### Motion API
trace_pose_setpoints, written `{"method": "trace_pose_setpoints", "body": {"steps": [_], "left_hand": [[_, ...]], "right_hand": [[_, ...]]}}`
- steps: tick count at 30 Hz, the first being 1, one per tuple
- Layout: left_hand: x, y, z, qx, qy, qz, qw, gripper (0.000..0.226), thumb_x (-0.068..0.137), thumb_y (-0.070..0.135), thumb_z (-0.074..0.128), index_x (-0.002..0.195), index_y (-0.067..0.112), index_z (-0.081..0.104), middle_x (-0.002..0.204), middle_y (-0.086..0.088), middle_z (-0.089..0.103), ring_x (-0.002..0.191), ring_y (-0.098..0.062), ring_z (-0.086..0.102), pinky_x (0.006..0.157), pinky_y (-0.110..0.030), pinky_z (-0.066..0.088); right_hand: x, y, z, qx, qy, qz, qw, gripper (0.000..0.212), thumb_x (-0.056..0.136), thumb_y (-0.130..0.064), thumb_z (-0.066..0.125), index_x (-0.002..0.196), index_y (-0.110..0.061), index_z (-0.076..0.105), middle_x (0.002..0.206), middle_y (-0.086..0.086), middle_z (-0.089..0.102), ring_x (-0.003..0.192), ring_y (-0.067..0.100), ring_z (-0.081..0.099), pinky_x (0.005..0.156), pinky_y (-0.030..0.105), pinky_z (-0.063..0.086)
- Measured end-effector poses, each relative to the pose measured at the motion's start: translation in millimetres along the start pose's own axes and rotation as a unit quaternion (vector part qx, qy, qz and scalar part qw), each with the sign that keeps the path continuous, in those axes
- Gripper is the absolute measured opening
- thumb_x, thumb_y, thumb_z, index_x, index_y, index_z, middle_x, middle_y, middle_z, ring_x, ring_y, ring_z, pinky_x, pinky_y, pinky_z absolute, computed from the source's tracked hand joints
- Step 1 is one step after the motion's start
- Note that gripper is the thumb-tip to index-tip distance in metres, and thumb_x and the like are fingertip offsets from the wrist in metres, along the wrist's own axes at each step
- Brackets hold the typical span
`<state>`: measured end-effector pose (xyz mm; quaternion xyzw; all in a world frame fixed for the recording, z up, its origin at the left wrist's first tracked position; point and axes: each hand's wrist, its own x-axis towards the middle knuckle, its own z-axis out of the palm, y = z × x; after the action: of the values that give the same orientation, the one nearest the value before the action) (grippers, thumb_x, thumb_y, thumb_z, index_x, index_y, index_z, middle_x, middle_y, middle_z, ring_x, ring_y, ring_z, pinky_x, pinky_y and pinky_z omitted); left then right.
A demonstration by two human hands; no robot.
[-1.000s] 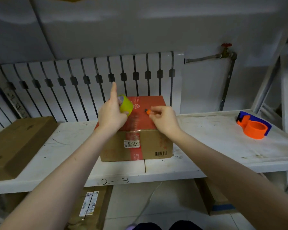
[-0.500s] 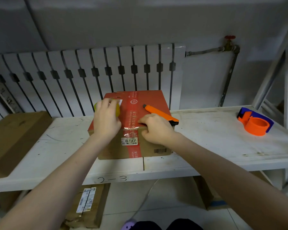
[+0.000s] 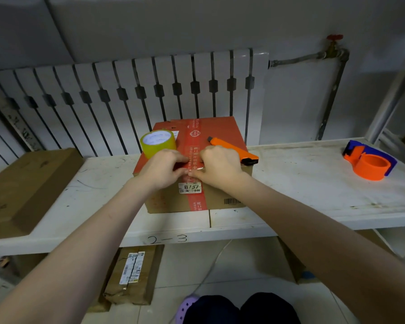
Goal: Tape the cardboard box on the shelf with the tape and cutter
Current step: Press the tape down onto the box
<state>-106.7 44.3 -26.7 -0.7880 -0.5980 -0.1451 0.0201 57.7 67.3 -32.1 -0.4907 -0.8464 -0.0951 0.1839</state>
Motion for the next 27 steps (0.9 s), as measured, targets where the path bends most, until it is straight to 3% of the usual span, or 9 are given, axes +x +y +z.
{"method": "trace_pose_setpoints", "body": {"steps": [8,11,15,23,27], "left_hand": [[6,2,-6,0.033,-0.033,0.005,0.999,0.041,0.079,0.026,0.068,0.117,0.012,0.065,0.119,-0.006,0.067,0.112,-0.023,0.059,0.094,-0.034,0.047],[7,4,-8,0.039,-0.031,0.006,0.999,0.035,0.077,0.028,0.068,0.109,0.012,0.069,0.11,-0.006,0.07,0.102,-0.025,0.062,0.085,-0.037,0.052],[7,7,-6,0.05,-0.023,-0.014,0.998,0.033,0.066,0.036,0.066,0.089,0.012,0.07,0.091,-0.005,0.07,0.085,-0.025,0.063,0.068,-0.042,0.054],[0,9,9,0.049,0.031,-0.037,0.998,0.048,0.063,0.037,0.072,0.106,0.019,0.063,0.102,0.0,0.063,0.099,-0.023,0.056,0.072,-0.038,0.052],[-6,7,16,0.063,0.055,-0.027,0.996,0.049,0.065,0.039,0.072,0.108,0.018,0.059,0.102,0.0,0.061,0.095,-0.023,0.052,0.073,-0.035,0.046]], "right_hand": [[4,4,0,-0.003,-0.013,-0.021,1.0,0.052,0.075,-0.066,0.059,0.09,-0.016,0.059,0.092,0.002,0.063,0.083,0.021,0.061,0.059,0.031,0.041],[6,4,-4,-0.004,-0.023,-0.022,0.999,0.051,0.075,-0.067,0.056,0.081,-0.016,0.053,0.088,0.002,0.063,0.081,0.022,0.061,0.059,0.032,0.042],[6,3,2,-0.026,0.006,-0.037,0.999,0.045,0.079,-0.057,0.06,0.091,-0.014,0.058,0.094,0.004,0.063,0.084,0.023,0.061,0.059,0.031,0.04],[-2,9,17,-0.012,0.074,-0.069,0.995,0.051,0.073,-0.055,0.064,0.101,-0.012,0.06,0.102,0.005,0.063,0.095,0.023,0.057,0.061,0.031,0.037],[-10,14,24,-0.025,0.083,-0.096,0.992,0.052,0.06,-0.049,0.078,0.088,-0.009,0.062,0.086,0.007,0.065,0.078,0.025,0.061,0.054,0.03,0.043]]}}
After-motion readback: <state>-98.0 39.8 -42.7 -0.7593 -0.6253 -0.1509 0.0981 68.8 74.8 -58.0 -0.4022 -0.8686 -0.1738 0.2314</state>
